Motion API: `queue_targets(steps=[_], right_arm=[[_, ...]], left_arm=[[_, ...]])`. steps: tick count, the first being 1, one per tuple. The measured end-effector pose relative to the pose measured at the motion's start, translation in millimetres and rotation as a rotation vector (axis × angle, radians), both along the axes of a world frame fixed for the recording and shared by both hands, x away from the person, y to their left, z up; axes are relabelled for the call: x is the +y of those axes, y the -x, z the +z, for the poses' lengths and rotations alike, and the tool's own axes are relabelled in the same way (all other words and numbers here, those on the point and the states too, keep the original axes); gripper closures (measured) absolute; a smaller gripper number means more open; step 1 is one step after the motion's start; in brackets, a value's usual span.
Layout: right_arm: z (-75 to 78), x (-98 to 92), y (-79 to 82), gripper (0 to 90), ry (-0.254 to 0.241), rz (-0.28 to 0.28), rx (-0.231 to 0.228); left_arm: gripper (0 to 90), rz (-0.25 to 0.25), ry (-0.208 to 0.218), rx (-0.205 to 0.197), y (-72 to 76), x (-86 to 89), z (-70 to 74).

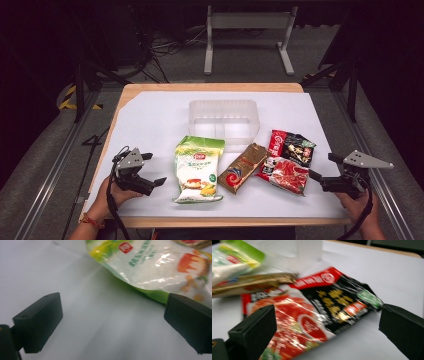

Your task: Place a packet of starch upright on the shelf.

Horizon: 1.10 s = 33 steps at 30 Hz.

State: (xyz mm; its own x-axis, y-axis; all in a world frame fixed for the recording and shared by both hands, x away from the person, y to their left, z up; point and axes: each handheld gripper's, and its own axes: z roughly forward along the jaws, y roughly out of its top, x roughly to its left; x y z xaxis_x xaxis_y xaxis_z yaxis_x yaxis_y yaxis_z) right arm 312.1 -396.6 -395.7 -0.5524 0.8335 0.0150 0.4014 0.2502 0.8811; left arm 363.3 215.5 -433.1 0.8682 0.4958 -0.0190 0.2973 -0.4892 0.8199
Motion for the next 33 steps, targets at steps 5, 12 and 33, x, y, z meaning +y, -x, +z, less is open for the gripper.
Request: queue_targets(steps=[5, 12, 33], right_arm=[[2.2, 14.1, 4.6, 6.0, 0.028, 0.065, -0.036], [3.7, 25.2, -2.1, 5.9, 0.032, 0.095, -0.001], [9.1, 76.9, -7.5, 12.4, 0.061, 0.126, 0.025]], left_arm=[[6.9, 0.002, 0.016, 0.071, -4.0, 0.4, -5.1], [9.5, -0.035, 0.032, 0.129, -3.0, -3.5, -5.9], [11.4, -0.091, 0.097, 0.331, -48.6, -35.3, -5.6]])
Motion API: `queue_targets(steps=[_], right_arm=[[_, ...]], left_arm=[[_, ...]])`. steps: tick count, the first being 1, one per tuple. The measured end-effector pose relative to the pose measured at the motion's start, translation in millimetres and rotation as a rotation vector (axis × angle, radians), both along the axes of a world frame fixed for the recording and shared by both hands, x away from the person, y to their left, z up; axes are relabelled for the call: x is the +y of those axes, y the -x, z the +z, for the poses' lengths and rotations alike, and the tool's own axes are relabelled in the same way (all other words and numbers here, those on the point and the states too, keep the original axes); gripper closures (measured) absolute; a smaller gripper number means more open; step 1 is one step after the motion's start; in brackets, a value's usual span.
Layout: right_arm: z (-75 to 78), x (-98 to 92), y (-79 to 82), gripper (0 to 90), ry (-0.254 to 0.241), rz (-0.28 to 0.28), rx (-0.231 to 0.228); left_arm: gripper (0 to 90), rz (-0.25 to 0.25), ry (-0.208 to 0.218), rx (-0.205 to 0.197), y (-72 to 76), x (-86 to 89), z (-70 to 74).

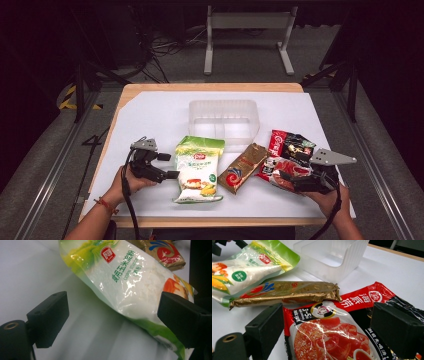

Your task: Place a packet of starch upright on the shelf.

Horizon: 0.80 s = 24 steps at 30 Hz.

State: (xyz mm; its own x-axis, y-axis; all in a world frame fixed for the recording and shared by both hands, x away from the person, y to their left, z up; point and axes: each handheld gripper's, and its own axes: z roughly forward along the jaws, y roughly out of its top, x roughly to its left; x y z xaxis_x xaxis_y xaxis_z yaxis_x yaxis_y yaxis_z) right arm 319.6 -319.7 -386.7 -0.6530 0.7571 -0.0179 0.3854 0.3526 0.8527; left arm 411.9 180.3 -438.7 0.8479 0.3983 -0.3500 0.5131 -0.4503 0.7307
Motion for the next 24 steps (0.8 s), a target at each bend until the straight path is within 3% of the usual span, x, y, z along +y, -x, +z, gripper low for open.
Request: queue_targets(steps=[3, 5, 7, 14, 18, 19, 20, 23, 24], right_arm=[[-3.2, 1.4, 0.2, 12.4, -0.005, 0.013, 0.005], [-3.8, 3.1, -0.2, 12.3, 0.006, 0.018, 0.004], [-4.5, 4.7, -0.2, 12.3, 0.010, 0.030, 0.000], [-8.9, 3.1, 0.4, 12.4, -0.003, 0.033, 0.009], [-9.4, 3.1, 1.5, 12.8, -0.001, 0.035, 0.006], [-10.4, 3.0, 2.2, 13.1, 0.007, 0.038, 0.003], [-10.8, 3.0, 2.4, 13.1, 0.009, 0.039, 0.003], [-11.3, 2.5, 2.7, 13.1, 0.003, 0.043, 0.009], [-11.5, 2.3, 2.9, 13.2, 0.003, 0.043, 0.009]], left_arm=[[11.3, -0.017, 0.002, 0.017, -5.4, -6.0, -2.8], [11.6, -0.031, -0.015, 0.051, -12.3, -15.4, -9.4], [11.3, -0.036, 0.002, 0.076, -16.0, -20.1, -12.7], [17.7, -0.085, 0.026, 0.097, -24.9, -37.2, -13.4], [22.4, -0.112, 0.036, 0.082, -26.9, -46.5, -11.4], [31.2, -0.116, 0.040, 0.069, -26.5, -47.5, -10.6], [34.4, -0.100, 0.046, 0.047, -25.3, -48.6, -10.2], [45.4, -0.084, 0.045, 0.052, -26.7, -46.6, -12.2], [45.4, -0.070, 0.046, 0.046, -26.7, -44.7, -12.8]])
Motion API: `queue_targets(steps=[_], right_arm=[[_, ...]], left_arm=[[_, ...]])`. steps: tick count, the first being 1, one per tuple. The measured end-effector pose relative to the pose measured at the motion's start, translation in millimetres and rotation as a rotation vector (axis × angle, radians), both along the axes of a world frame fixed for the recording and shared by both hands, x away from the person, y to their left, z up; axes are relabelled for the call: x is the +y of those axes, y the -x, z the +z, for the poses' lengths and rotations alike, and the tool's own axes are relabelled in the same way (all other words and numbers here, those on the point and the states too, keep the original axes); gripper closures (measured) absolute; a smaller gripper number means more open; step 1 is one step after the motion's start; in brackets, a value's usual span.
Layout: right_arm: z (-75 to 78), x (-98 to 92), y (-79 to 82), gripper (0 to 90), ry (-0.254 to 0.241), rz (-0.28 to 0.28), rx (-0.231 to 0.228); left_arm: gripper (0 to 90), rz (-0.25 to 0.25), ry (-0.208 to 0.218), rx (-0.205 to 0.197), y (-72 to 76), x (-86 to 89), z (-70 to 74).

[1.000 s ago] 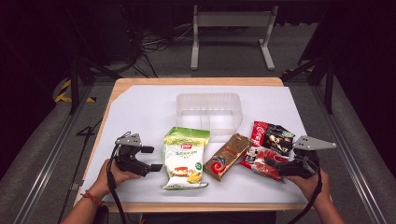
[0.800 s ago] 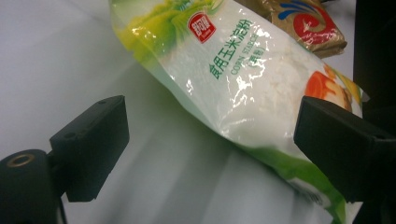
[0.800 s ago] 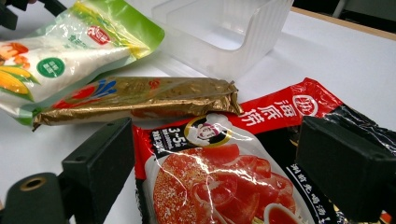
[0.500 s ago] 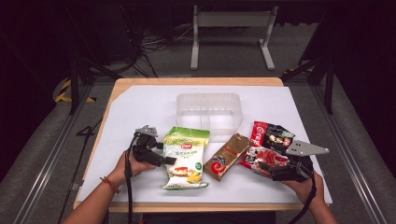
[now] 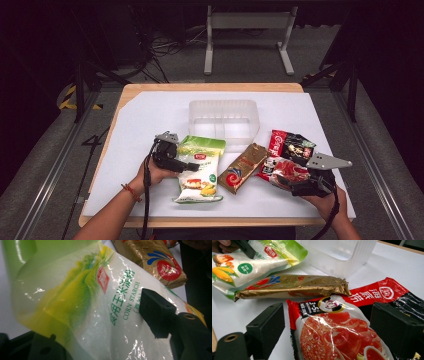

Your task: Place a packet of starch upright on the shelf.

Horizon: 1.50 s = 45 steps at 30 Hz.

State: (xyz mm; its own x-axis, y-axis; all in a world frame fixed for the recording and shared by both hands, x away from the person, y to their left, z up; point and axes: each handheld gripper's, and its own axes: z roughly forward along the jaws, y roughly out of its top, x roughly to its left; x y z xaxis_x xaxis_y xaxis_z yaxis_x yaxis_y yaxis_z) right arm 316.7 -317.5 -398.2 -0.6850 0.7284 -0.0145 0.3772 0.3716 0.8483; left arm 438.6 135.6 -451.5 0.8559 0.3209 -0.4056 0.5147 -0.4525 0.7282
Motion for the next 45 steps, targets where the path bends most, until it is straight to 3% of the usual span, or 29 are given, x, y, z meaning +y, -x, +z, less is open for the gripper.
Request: queue_targets(steps=[4, 6, 11, 15, 34, 40, 45], right_arm=[[-0.1, 0.9, 1.0, 13.3, 0.006, 0.003, -0.007], [0.3, 1.2, 1.4, 13.3, 0.008, 0.003, -0.013], [-2.0, 0.7, 0.9, 13.2, 0.003, -0.005, -0.003], [-2.7, 1.2, 2.0, 13.3, 0.016, -0.001, -0.010], [-4.1, 1.9, 4.3, 13.2, 0.018, 0.006, -0.013], [-4.2, 1.7, 4.4, 13.2, 0.023, 0.001, -0.014], [-4.7, 0.9, 4.2, 13.2, 0.017, -0.002, -0.010]], left_arm=[[68.7, 0.020, 0.027, 0.001, 1.0, 2.6, -0.6], [74.6, 0.014, 0.019, -0.016, 2.8, 2.0, 0.6], [88.3, 0.011, -0.006, -0.096, 10.7, -0.8, 5.9], [89.6, 0.026, -0.012, -0.122, 16.5, -0.5, 9.9], [90.0, 0.069, 0.123, -0.210, 46.0, 13.8, 42.5], [90.0, 0.059, 0.157, -0.255, 58.1, 14.7, 57.1], [90.0, 0.036, 0.185, -0.269, 68.3, 10.8, 67.9]])
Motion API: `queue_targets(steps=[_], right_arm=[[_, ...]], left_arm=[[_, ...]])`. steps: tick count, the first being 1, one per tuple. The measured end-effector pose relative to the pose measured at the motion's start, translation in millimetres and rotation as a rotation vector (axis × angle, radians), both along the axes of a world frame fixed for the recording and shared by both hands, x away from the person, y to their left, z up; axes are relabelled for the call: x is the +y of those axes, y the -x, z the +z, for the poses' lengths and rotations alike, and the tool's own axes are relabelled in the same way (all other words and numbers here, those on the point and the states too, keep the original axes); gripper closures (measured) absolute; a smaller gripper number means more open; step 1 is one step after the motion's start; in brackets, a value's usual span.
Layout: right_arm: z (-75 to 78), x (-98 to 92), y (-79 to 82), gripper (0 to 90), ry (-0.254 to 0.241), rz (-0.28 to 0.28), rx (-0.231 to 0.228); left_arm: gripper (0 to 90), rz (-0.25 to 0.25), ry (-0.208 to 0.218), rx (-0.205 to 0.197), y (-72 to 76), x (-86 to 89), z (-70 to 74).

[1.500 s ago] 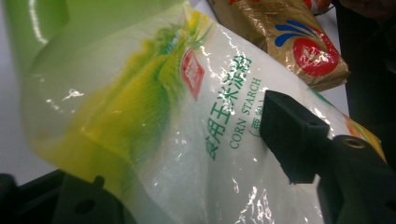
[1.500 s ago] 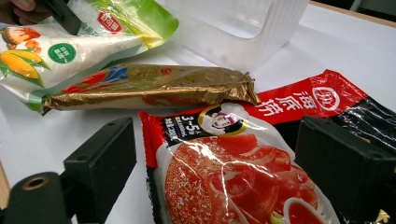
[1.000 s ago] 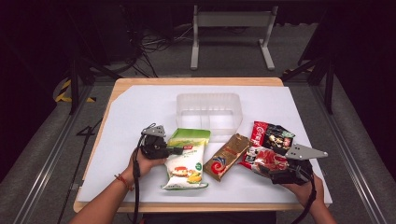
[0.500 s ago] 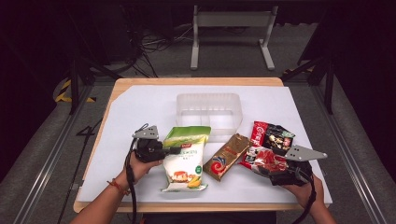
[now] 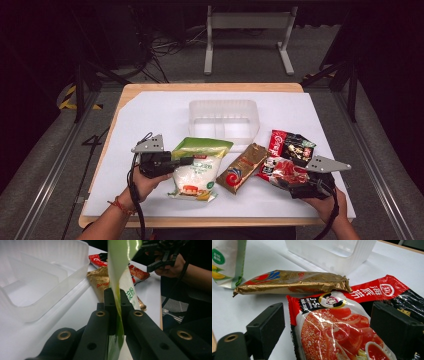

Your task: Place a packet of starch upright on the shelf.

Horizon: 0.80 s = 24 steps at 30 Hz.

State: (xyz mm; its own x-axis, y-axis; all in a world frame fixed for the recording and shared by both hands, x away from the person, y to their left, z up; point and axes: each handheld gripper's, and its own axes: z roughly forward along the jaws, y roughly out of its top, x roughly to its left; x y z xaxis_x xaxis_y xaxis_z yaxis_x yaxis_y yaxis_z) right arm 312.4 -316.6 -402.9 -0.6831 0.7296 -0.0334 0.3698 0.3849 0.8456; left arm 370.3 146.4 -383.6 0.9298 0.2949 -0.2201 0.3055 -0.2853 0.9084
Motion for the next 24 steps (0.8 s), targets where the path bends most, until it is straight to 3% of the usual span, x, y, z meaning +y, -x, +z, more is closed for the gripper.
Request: queue_targets(steps=[8, 24], right_arm=[[0.0, 0.0, 0.7, 13.2, 0.002, 0.004, -0.003], [-2.0, -0.6, 0.3, 13.4, 0.000, -0.003, 0.002]], left_arm=[[90.0, 0.024, 0.011, -0.057, 7.8, 0.0, 12.9], [90.0, 0.085, 0.078, -0.100, 14.3, 9.6, 34.4]])
